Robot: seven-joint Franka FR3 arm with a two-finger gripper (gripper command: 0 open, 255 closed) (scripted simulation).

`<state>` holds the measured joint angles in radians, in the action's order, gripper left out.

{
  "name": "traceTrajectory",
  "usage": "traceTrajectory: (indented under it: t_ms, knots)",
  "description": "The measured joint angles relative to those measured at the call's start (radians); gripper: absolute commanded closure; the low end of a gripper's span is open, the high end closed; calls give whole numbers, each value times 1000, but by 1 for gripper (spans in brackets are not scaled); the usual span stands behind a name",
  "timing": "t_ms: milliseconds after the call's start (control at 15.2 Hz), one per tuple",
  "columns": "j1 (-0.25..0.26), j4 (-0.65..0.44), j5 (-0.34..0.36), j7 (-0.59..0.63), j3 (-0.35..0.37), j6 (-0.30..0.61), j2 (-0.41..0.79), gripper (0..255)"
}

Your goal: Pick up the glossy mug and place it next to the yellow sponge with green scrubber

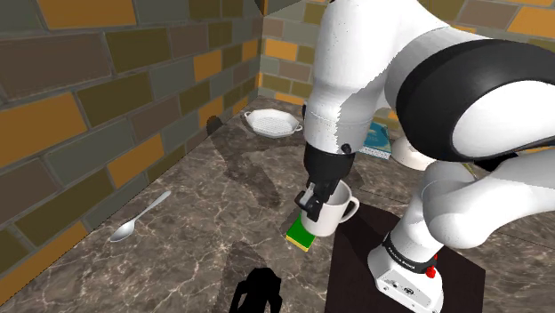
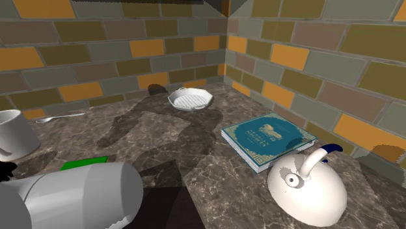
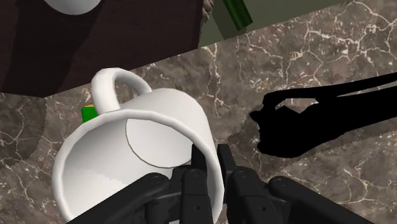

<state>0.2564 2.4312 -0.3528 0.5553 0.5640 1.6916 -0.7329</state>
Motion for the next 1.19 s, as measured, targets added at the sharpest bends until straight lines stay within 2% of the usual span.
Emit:
traceTrajectory:
  t_ms: [1188]
  knots:
    - [9, 196, -64, -6, 97, 258, 60, 255]
